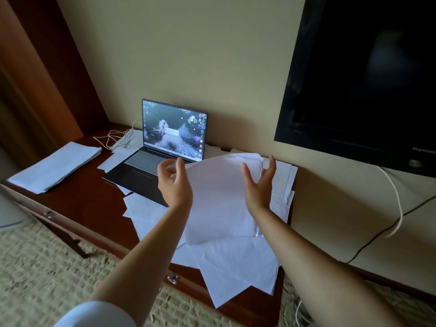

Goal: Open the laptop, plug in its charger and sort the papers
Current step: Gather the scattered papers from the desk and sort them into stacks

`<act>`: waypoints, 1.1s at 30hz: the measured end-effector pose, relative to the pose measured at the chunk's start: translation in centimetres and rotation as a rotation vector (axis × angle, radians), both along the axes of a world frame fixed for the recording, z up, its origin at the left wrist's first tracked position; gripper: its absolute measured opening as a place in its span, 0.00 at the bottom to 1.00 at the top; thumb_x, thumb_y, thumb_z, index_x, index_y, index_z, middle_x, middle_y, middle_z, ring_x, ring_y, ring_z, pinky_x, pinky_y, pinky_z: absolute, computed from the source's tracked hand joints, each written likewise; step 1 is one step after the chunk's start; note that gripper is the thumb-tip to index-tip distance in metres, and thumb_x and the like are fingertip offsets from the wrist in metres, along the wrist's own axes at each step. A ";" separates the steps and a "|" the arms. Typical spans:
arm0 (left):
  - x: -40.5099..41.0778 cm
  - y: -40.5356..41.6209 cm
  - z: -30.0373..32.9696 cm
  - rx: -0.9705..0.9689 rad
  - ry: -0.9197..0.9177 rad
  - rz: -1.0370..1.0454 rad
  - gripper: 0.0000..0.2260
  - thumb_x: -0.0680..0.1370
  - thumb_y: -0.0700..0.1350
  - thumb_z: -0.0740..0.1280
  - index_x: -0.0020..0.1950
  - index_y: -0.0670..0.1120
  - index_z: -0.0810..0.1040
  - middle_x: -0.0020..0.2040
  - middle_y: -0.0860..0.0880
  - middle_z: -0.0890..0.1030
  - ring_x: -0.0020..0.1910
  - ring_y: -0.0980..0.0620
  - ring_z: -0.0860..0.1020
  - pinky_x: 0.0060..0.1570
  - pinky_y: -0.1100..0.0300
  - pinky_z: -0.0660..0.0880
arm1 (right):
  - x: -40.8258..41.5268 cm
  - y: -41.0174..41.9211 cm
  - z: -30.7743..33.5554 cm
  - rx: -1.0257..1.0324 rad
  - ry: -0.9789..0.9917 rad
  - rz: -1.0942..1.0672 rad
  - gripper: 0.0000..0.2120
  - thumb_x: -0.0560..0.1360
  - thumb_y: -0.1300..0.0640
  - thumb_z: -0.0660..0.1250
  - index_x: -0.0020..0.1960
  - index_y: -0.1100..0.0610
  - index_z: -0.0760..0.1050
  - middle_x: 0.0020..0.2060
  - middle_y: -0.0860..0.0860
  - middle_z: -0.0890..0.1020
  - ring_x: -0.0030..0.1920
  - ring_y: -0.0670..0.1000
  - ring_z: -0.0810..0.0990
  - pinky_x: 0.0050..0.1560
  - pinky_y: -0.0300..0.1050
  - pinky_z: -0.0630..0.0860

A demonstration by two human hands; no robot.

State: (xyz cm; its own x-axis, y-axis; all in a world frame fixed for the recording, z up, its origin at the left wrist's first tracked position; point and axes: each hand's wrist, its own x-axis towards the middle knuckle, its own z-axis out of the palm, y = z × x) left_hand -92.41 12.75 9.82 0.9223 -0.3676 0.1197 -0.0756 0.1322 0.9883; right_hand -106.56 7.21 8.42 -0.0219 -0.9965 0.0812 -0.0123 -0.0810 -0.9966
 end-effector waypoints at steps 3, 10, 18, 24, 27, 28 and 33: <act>0.4 -0.3 0.1 0.040 -0.015 -0.014 0.11 0.75 0.50 0.67 0.55 0.50 0.73 0.40 0.52 0.76 0.39 0.52 0.76 0.45 0.54 0.74 | -0.4 0.0 -1.3 -0.020 0.047 0.104 0.42 0.72 0.51 0.72 0.76 0.45 0.49 0.60 0.35 0.67 0.60 0.36 0.65 0.57 0.36 0.65; 0.4 -0.6 0.5 -0.047 0.005 -0.085 0.13 0.79 0.45 0.64 0.62 0.47 0.68 0.44 0.50 0.74 0.37 0.57 0.74 0.38 0.64 0.70 | -1.5 -1.5 -3.8 0.085 0.256 0.204 0.16 0.73 0.63 0.66 0.60 0.54 0.72 0.50 0.48 0.79 0.52 0.52 0.79 0.47 0.42 0.74; 1.4 0.5 -5.1 0.292 0.035 -0.401 0.20 0.66 0.37 0.78 0.55 0.44 0.76 0.47 0.49 0.81 0.43 0.49 0.80 0.41 0.60 0.77 | -1.5 -2.0 -5.5 0.204 0.172 0.134 0.15 0.71 0.66 0.61 0.52 0.50 0.73 0.43 0.52 0.80 0.42 0.54 0.78 0.40 0.41 0.72; 1.7 1.3 -7.4 0.408 0.166 -0.381 0.14 0.69 0.36 0.75 0.52 0.38 0.79 0.46 0.41 0.81 0.41 0.44 0.78 0.43 0.55 0.74 | -1.1 -1.0 -7.0 0.251 0.280 0.159 0.16 0.71 0.65 0.60 0.54 0.49 0.73 0.42 0.50 0.80 0.40 0.53 0.78 0.40 0.43 0.73; 2.7 2.2 -8.5 0.480 0.155 -0.350 0.14 0.72 0.39 0.73 0.55 0.37 0.77 0.47 0.41 0.80 0.44 0.42 0.78 0.45 0.52 0.76 | -0.7 -0.4 -7.7 0.283 0.319 0.210 0.09 0.74 0.60 0.62 0.54 0.52 0.73 0.41 0.51 0.79 0.41 0.54 0.77 0.37 0.42 0.69; 3.0 2.7 -9.1 0.509 0.172 -0.351 0.14 0.73 0.39 0.72 0.56 0.37 0.76 0.48 0.40 0.80 0.45 0.41 0.78 0.47 0.50 0.77 | -0.9 0.0 -8.5 0.310 0.365 0.182 0.09 0.76 0.56 0.62 0.56 0.54 0.73 0.45 0.52 0.80 0.45 0.55 0.78 0.41 0.43 0.70; 4.0 5.2 -10.9 0.551 0.307 -0.362 0.18 0.67 0.40 0.72 0.55 0.35 0.77 0.46 0.39 0.80 0.46 0.40 0.78 0.50 0.48 0.77 | -4.4 3.9 -14.1 0.748 0.917 -0.076 0.29 0.77 0.46 0.59 0.72 0.59 0.57 0.68 0.60 0.63 0.68 0.61 0.64 0.64 0.55 0.66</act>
State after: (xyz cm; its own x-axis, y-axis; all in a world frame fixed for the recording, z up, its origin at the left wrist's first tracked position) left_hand -88.46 17.92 -1.09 0.6939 -0.5881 -0.4156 0.1700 -0.4270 0.8881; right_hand -110.92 11.07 -5.65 -0.3200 -0.8018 -0.5046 -0.7266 0.5495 -0.4124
